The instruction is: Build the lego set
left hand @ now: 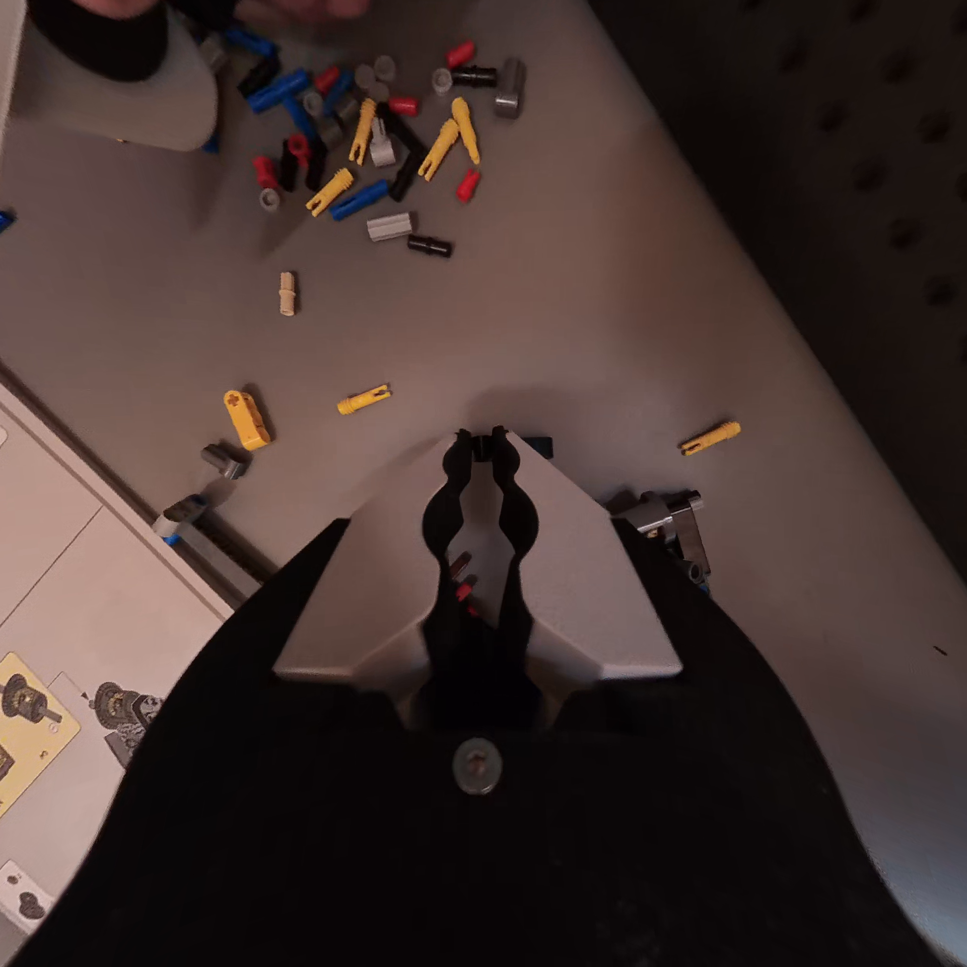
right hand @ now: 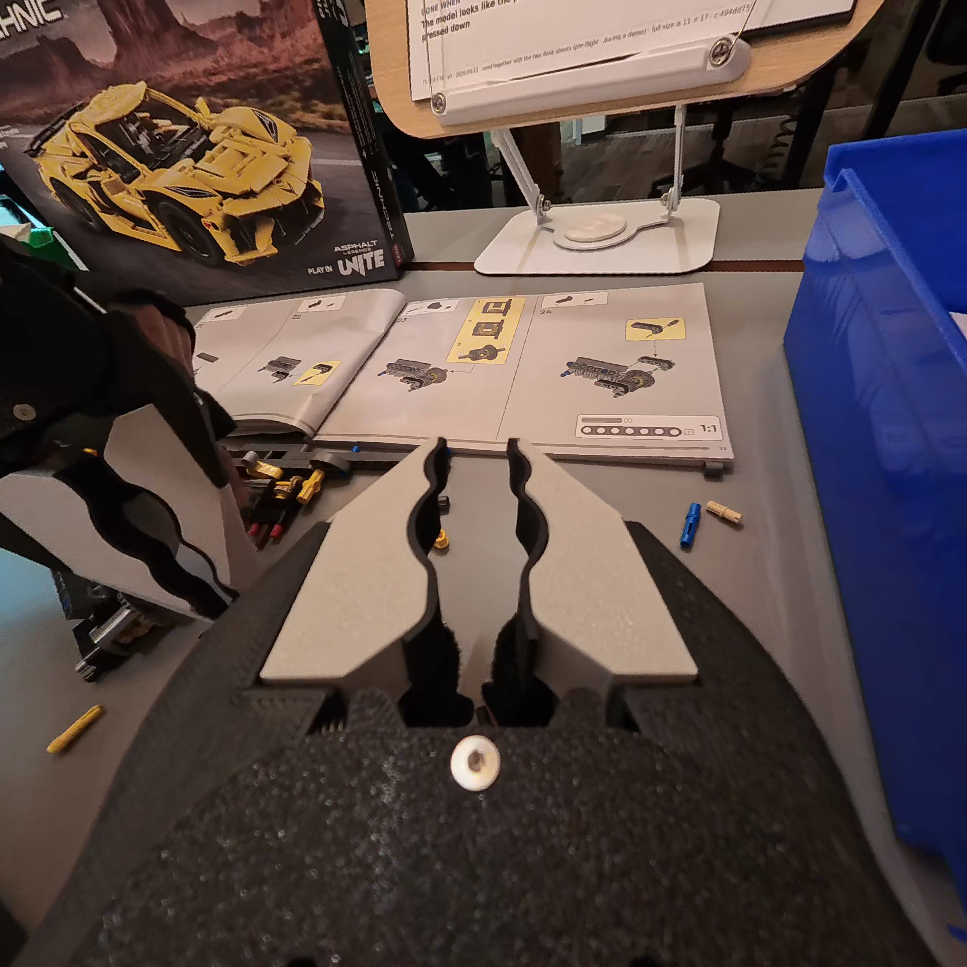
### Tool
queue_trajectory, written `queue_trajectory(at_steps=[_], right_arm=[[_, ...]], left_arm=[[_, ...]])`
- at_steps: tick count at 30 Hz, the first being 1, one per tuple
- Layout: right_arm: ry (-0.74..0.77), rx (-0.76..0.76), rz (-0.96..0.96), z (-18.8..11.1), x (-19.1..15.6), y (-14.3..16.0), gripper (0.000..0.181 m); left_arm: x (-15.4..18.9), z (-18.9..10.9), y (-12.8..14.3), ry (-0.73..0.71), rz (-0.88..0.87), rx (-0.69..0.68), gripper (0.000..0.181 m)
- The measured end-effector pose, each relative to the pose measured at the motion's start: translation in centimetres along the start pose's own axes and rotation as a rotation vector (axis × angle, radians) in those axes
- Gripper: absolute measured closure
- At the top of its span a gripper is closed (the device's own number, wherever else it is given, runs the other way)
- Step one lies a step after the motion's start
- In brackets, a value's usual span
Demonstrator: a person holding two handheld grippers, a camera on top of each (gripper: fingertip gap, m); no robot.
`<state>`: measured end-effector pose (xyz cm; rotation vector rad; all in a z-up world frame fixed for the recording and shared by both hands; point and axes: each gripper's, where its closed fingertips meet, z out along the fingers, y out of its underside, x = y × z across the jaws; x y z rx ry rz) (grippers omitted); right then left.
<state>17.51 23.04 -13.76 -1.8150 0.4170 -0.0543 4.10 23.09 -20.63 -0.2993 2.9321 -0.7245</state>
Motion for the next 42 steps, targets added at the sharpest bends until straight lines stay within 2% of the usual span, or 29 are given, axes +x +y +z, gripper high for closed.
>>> queue_trajectory(at_steps=[5, 6, 9, 12, 14, 16, 19, 24, 27, 31, 36, 37, 39, 42], right_arm=[[-0.007, -0.001, -0.027, -0.2, -0.4, -0.1, 0.156], [-0.008, -0.019, -0.046, -0.6, -0.8, -0.2, 0.156], [-0.103, -0.127, -0.087, -3.5, -5.1, 0.2, 0.155], [-0.321, -0.324, -0.072, -6.1, -12.5, 4.0, 0.156], [-0.361, -0.476, -0.098, -6.6, -15.5, 7.5, 0.155], [-0.343, -0.576, -0.166, -6.2, -17.0, 9.9, 0.155], [-0.327, -0.661, -0.241, -5.3, -18.3, 11.8, 0.154], [-0.264, -0.659, -0.309, -4.6, -18.9, 12.3, 0.158], [-0.236, -0.699, -0.328, -4.5, -19.0, 12.9, 0.166], [-0.207, -0.728, -0.294, -4.6, -18.8, 13.0, 0.176], [-0.174, -0.721, -0.331, -4.5, -17.4, 12.2, 0.177], [-0.132, -0.692, -0.374, -4.5, -16.0, 11.3, 0.177], [0.032, -0.638, -0.474, -4.6, -10.3, 8.7, 0.177], [0.198, -0.640, -0.384, -5.0, -0.8, 6.2, 0.177]], left_arm=[[0.3, -0.2, 0.1, -0.018, -0.019, 0.021, 0.174], [0.3, -0.6, 0.1, -0.038, -0.040, 0.036, 0.168], [0.5, -3.6, -0.5, -0.115, -0.174, 0.158, 0.152], [0.9, -7.9, 0.1, -0.271, -0.380, 0.369, 0.154], [0.9, -10.1, 1.6, -0.418, -0.522, 0.499, 0.156], [1.2, -11.5, 3.2, -0.558, -0.637, 0.602, 0.161], [2.0, -12.9, 3.9, -0.689, -0.698, 0.718, 0.166], [2.6, -13.6, 3.2, -0.695, -0.667, 0.757, 0.166], [2.9, -13.7, 3.0, -0.661, -0.680, 0.777, 0.166], [3.1, -14.2, 3.3, -0.690, -0.680, 0.780, 0.166], [3.1, -15.0, 3.8, -0.721, -0.684, 0.787, 0.166], [3.0, -15.0, 3.9, -0.724, -0.686, 0.782, 0.166], [2.9, -14.8, 4.3, -0.736, -0.691, 0.765, 0.166], [2.8, -14.4, 4.3, -0.736, -0.690, 0.744, 0.166]])
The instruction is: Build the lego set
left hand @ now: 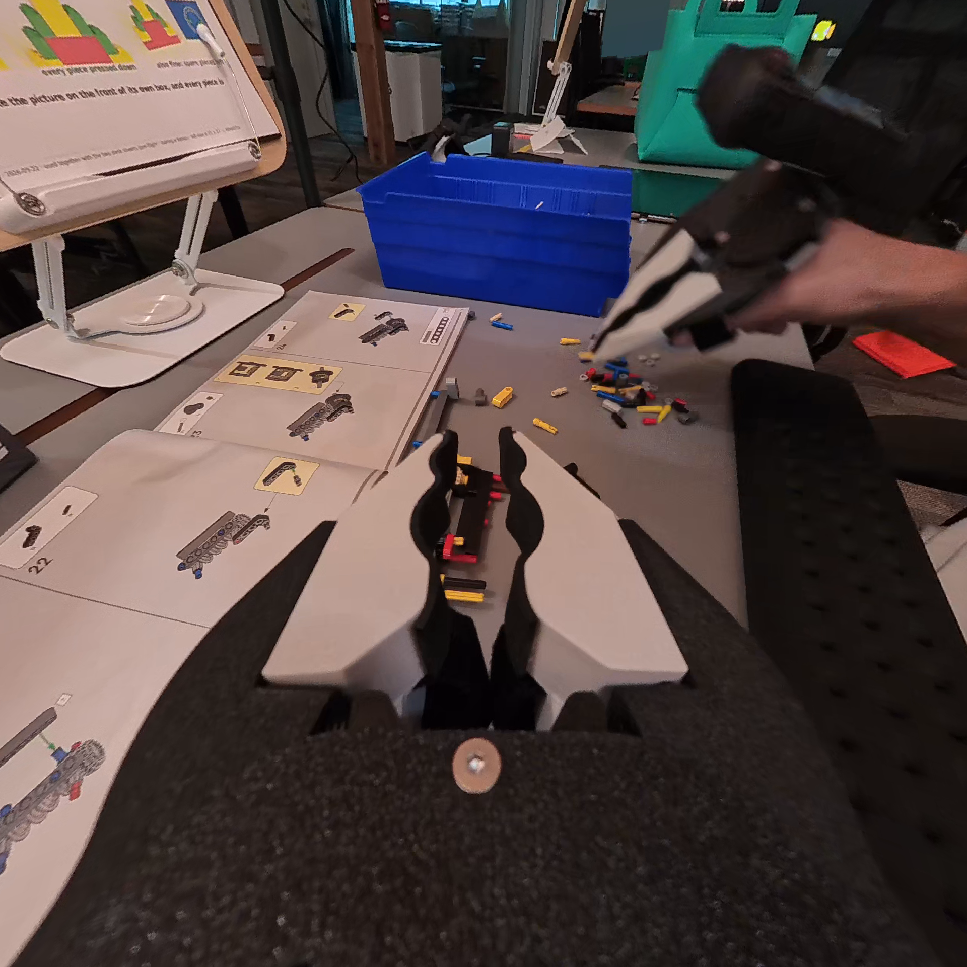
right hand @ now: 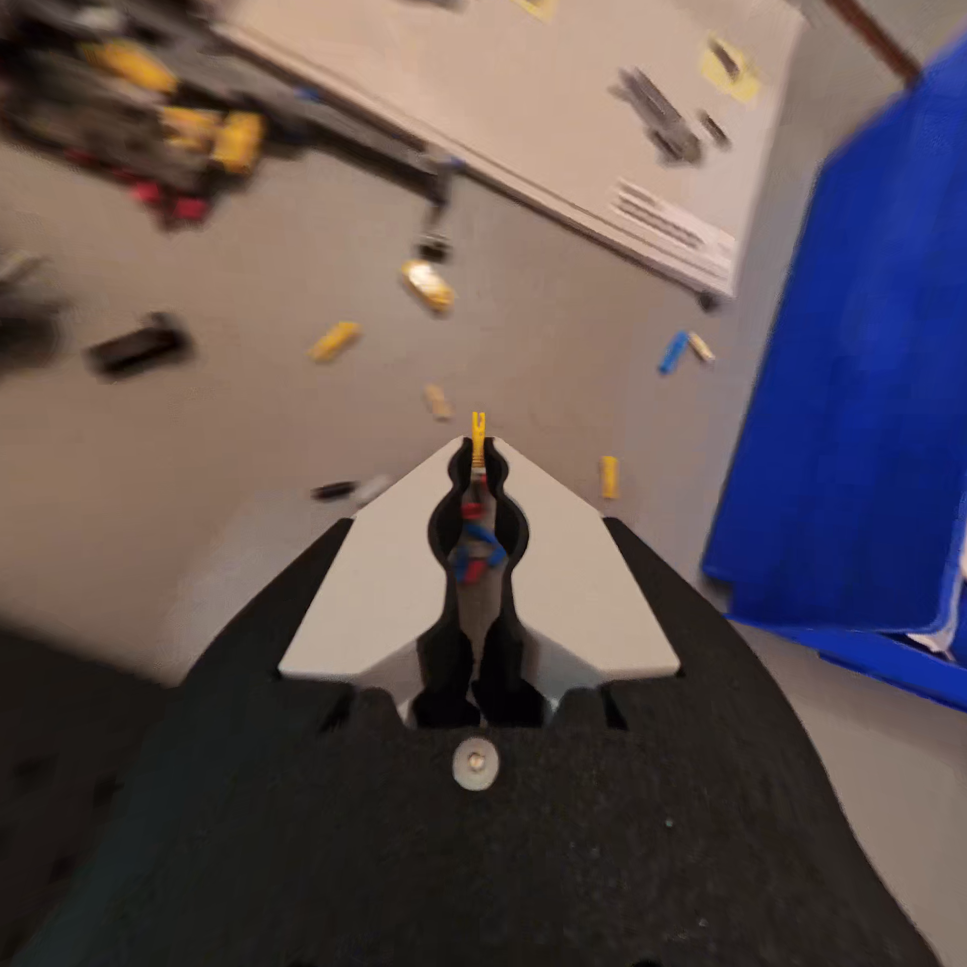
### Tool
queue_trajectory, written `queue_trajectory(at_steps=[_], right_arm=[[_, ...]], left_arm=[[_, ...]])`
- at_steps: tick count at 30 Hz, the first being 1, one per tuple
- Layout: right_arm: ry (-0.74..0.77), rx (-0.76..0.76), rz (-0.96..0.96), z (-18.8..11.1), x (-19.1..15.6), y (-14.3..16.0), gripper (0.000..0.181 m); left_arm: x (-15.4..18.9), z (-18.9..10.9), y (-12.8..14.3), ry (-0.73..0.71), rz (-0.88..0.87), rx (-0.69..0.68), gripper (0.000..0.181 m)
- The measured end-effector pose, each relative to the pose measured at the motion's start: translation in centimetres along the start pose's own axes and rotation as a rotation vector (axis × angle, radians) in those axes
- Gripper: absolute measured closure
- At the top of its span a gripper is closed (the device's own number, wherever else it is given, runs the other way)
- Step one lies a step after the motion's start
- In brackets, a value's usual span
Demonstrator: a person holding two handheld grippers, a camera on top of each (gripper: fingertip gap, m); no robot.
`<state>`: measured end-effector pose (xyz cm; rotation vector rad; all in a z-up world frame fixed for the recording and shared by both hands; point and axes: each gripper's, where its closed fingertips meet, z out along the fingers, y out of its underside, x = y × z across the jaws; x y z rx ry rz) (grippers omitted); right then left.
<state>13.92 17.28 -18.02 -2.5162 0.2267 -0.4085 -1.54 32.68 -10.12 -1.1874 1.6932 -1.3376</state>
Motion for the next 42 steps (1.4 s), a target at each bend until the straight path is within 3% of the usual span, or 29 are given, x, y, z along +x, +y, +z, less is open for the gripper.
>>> queue_trajectory(at_steps=[3, 5, 12, 14, 17, 20, 23, 28, 42], right_arm=[[-0.099, -0.039, 0.137, 2.3, 3.4, 0.9, 0.177], [-0.066, -0.075, 0.114, 3.2, 4.8, 1.5, 0.177], [-0.055, -0.077, 0.149, 3.9, 6.2, 2.1, 0.175], [-0.087, -0.040, 0.211, 3.4, 6.0, 1.6, 0.165], [-0.183, 0.068, 0.234, 1.1, 4.4, -0.4, 0.153], [-0.363, 0.196, 0.065, -1.4, 0.5, -2.3, 0.153], [-0.599, 0.196, -0.144, -2.4, -4.0, -1.3, 0.151], [-0.737, 0.127, -0.319, -0.9, -6.1, 0.7, 0.155], [-0.760, 0.073, -0.543, -0.4, -6.5, 1.9, 0.160]], left_arm=[[0.2, 0.4, 0.4, 0.001, 0.015, -0.020, 0.166], [0.3, 0.7, 1.0, 0.001, 0.023, -0.047, 0.166], [0.4, 1.3, 2.0, 0.001, 0.043, -0.088, 0.166], [0.4, 1.4, 2.1, 0.002, 0.039, -0.094, 0.166], [0.4, 1.5, 2.5, 0.010, 0.017, -0.107, 0.166], [0.3, 1.6, 2.7, 0.013, 0.008, -0.118, 0.165], [0.5, 1.6, 2.6, 0.016, 0.016, -0.119, 0.165], [1.0, 1.8, 3.1, 0.036, -0.007, -0.144, 0.165], [1.3, 1.9, 3.2, 0.043, 0.011, -0.151, 0.165]])
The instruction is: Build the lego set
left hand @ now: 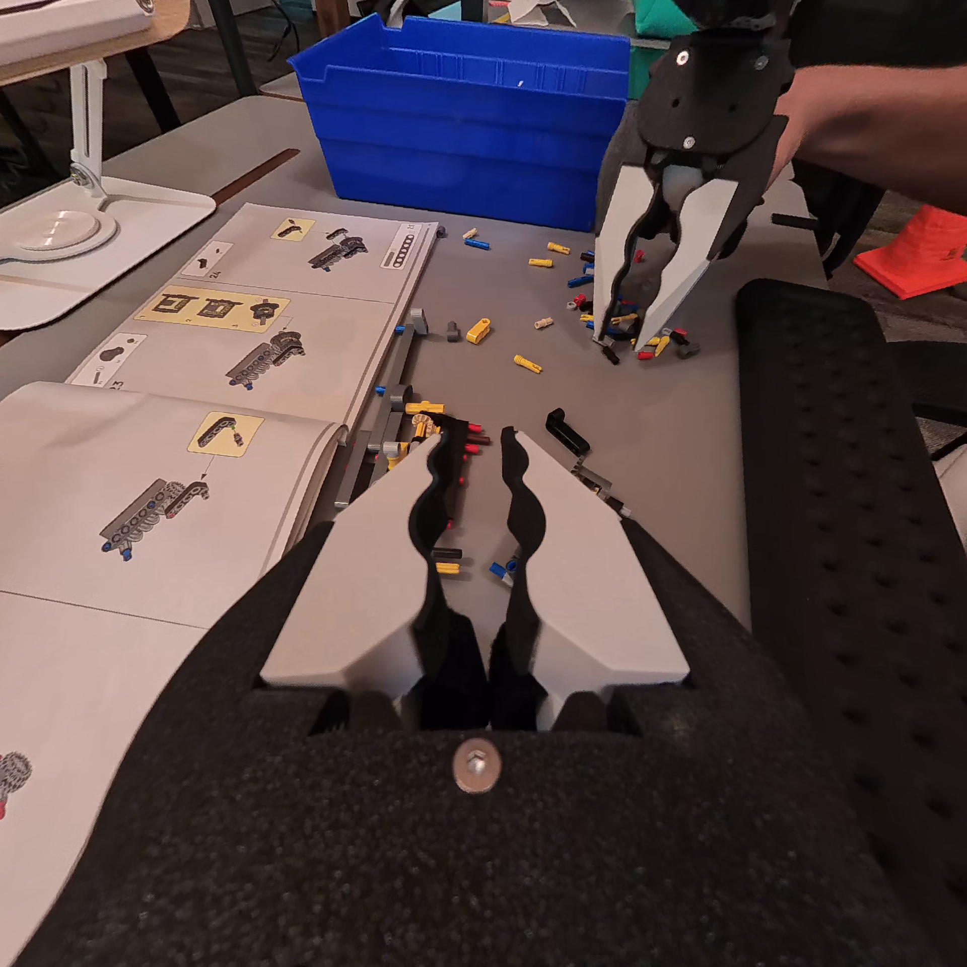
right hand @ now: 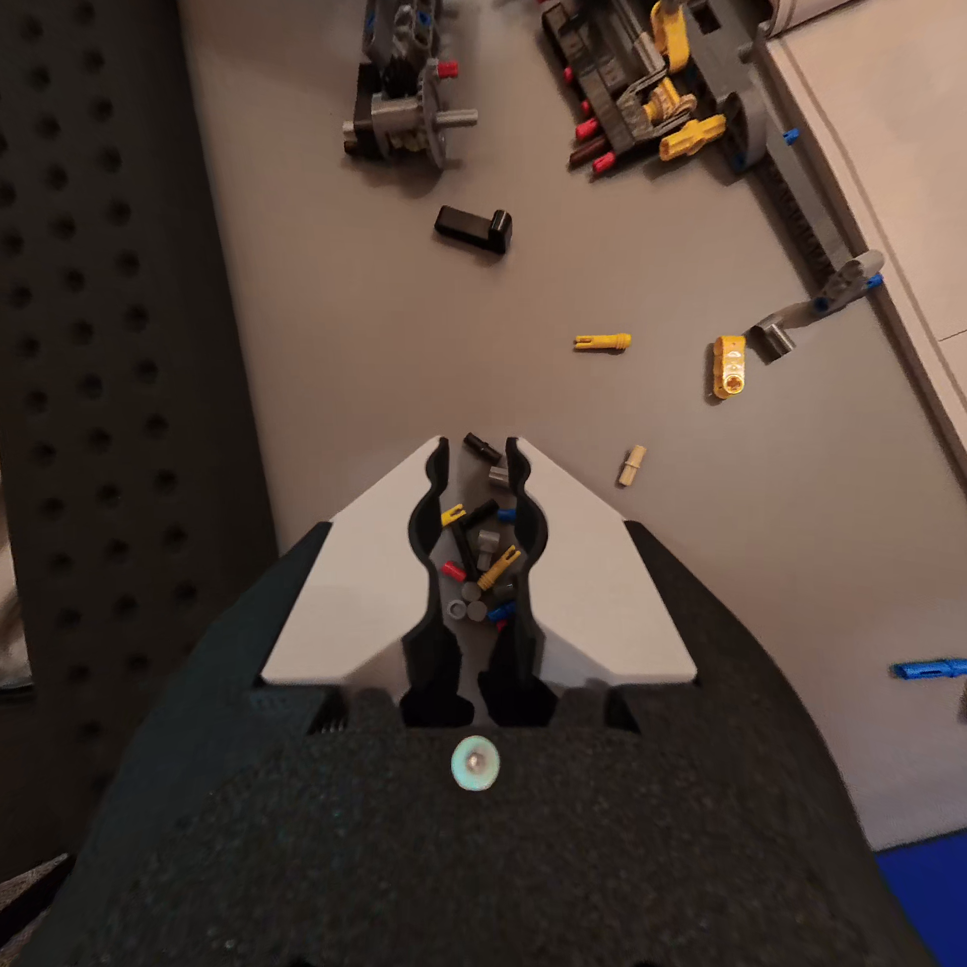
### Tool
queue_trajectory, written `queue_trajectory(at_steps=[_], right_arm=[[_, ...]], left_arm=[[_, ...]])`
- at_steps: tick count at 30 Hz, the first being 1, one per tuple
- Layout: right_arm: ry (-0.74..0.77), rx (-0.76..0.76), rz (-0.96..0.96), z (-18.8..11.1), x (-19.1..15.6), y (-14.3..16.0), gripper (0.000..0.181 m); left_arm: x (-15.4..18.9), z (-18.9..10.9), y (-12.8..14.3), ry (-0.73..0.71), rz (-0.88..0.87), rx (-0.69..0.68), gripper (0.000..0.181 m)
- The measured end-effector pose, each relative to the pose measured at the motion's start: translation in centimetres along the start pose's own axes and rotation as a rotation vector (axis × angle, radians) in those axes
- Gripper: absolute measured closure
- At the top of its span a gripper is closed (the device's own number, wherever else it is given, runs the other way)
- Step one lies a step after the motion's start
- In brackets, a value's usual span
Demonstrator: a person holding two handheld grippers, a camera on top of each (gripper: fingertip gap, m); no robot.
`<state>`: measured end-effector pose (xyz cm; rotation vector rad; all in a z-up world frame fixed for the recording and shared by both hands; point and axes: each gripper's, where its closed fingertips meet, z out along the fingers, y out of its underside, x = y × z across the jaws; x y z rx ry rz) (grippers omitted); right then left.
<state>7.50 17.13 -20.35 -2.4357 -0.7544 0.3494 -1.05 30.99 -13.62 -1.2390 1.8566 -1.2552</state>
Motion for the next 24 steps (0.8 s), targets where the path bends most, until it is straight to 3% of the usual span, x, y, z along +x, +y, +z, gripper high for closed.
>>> queue_trajectory(at_steps=[11, 15, 19, 24], right_arm=[[0.025, -0.059, -0.092, 1.1, 0.0, 0.2, 0.178], [-0.068, 0.087, 0.016, 1.3, -1.1, -3.4, 0.178], [-0.213, 0.245, 0.096, 1.1, -2.4, -8.6, 0.178], [-0.309, 0.245, 0.055, 1.0, -3.5, -12.0, 0.178]], left_arm=[[0.8, 0.3, -0.1, 0.007, 0.052, -0.009, 0.164], [2.9, 1.3, -0.2, -0.059, 0.368, -0.037, 0.154], [5.3, 2.5, -0.5, -0.151, 0.740, -0.042, 0.161], [5.8, 2.5, -0.6, -0.229, 0.910, -0.047, 0.162]])
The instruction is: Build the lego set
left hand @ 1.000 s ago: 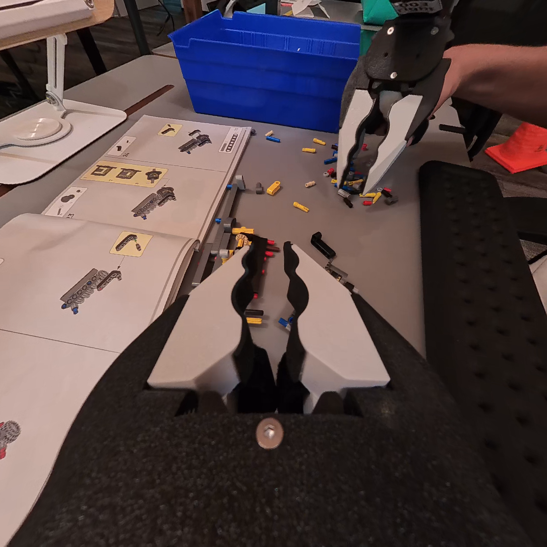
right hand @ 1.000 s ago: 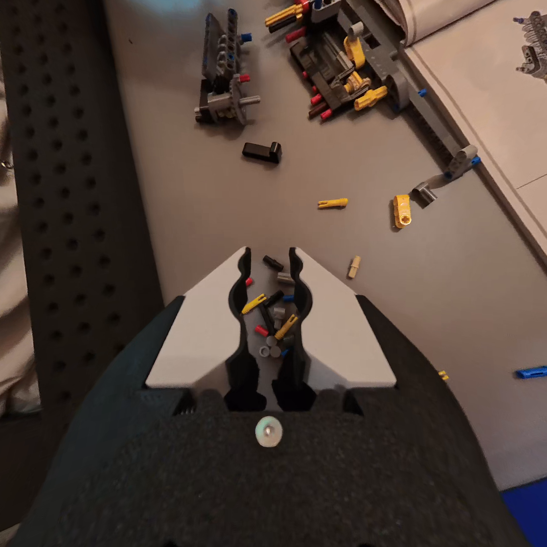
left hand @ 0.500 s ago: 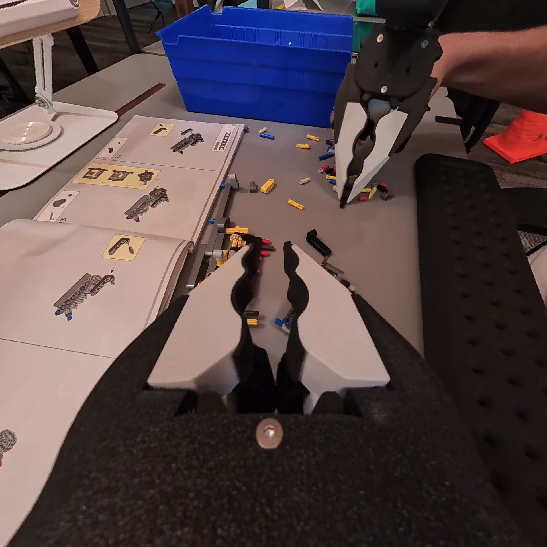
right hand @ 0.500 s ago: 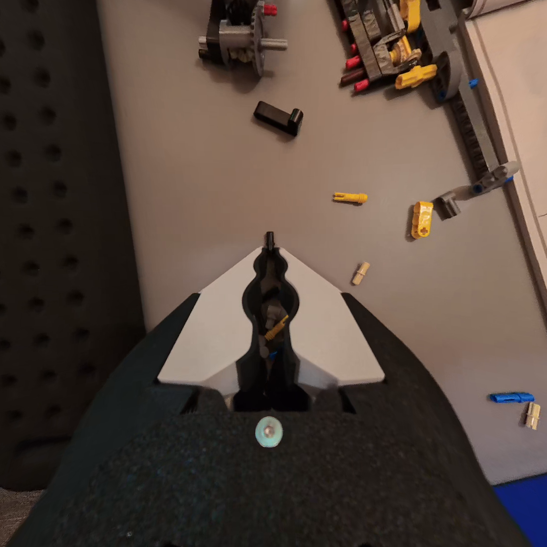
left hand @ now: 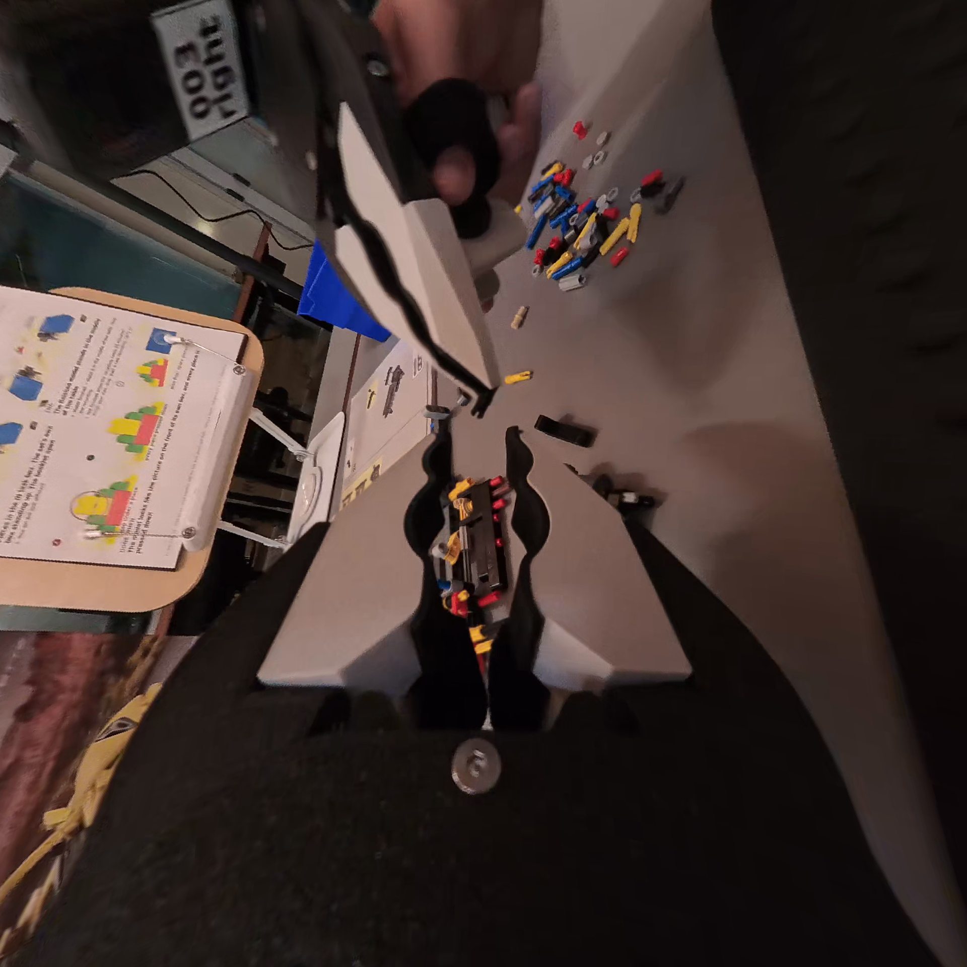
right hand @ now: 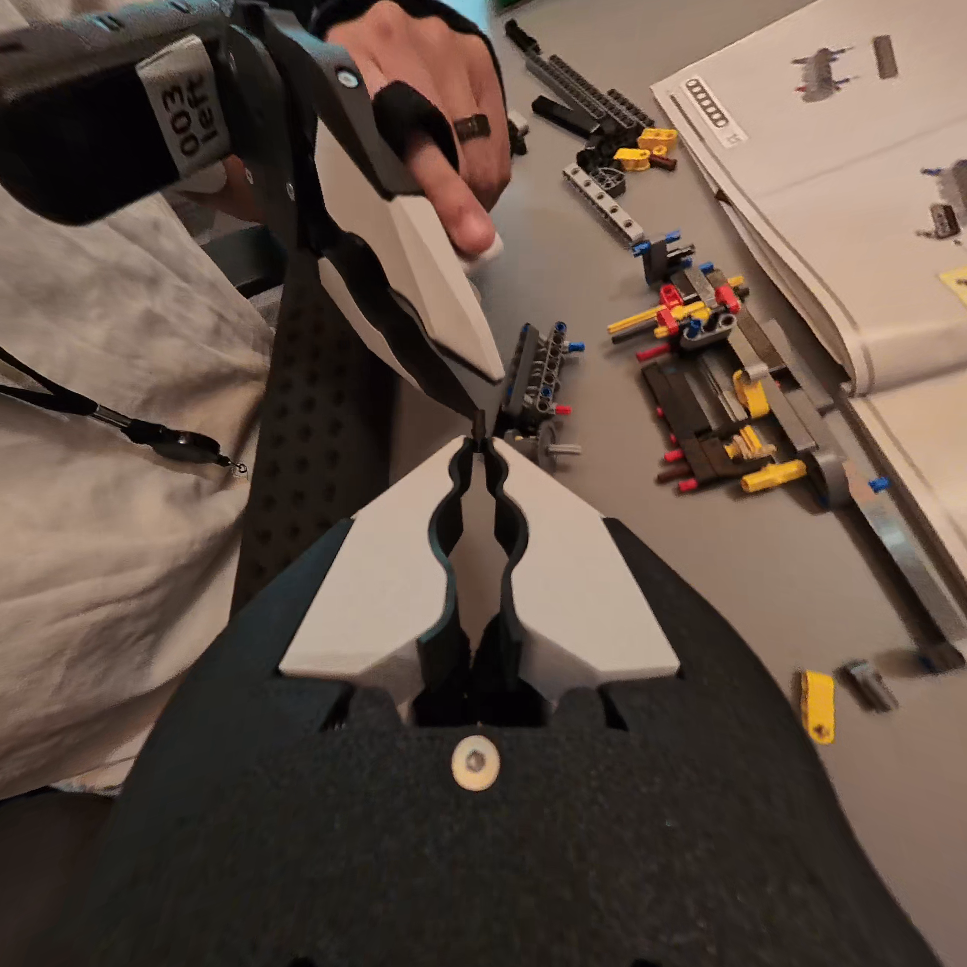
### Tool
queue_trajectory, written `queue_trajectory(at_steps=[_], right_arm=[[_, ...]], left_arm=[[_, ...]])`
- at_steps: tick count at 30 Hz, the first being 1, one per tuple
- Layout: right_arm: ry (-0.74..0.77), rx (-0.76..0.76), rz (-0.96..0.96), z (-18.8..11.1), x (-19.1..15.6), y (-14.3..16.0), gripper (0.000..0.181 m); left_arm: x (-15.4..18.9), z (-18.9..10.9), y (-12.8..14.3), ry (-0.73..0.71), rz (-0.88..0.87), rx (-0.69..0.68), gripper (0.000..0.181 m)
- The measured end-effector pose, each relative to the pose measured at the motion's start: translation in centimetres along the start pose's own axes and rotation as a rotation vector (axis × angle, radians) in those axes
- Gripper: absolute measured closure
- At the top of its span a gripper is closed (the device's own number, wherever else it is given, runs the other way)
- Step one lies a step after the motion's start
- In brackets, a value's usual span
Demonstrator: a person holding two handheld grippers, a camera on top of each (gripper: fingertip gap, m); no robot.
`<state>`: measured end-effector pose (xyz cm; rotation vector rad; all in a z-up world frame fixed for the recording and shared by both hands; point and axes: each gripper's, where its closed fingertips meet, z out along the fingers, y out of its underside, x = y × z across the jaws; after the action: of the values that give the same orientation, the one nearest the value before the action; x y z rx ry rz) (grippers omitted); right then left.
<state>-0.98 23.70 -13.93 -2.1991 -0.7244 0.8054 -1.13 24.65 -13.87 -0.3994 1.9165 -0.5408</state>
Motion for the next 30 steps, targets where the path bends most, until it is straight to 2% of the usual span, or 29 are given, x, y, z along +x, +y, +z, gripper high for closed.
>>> queue_trajectory(at_steps=[6, 10, 13, 20, 23, 30], right_arm=[[-0.017, -0.106, -0.040, 0.8, -0.3, -0.5, 0.178], [-0.034, -0.139, -0.056, 1.0, -0.6, -0.7, 0.178], [-0.037, -0.117, -0.048, 0.9, -0.6, -1.2, 0.177], [-0.029, -0.143, -0.046, 0.8, -0.3, -1.1, 0.177], [-0.028, -0.162, -0.057, 0.8, -0.3, -1.0, 0.178], [-0.021, -0.039, -0.039, 0.2, 0.0, -2.3, 0.178]], left_arm=[[0.4, 0.0, 0.5, -0.041, 0.077, -0.033, 0.166], [-0.1, -0.3, 0.3, -0.067, 0.078, -0.021, 0.180], [-0.7, -0.5, 0.2, -0.096, 0.071, -0.011, 0.181], [-0.4, -0.4, -0.3, -0.116, 0.118, -0.011, 0.167], [-0.2, -0.2, 0.0, -0.116, 0.153, -0.030, 0.178], [-1.7, -0.4, 0.1, -0.169, 0.080, -0.038, 0.178]])
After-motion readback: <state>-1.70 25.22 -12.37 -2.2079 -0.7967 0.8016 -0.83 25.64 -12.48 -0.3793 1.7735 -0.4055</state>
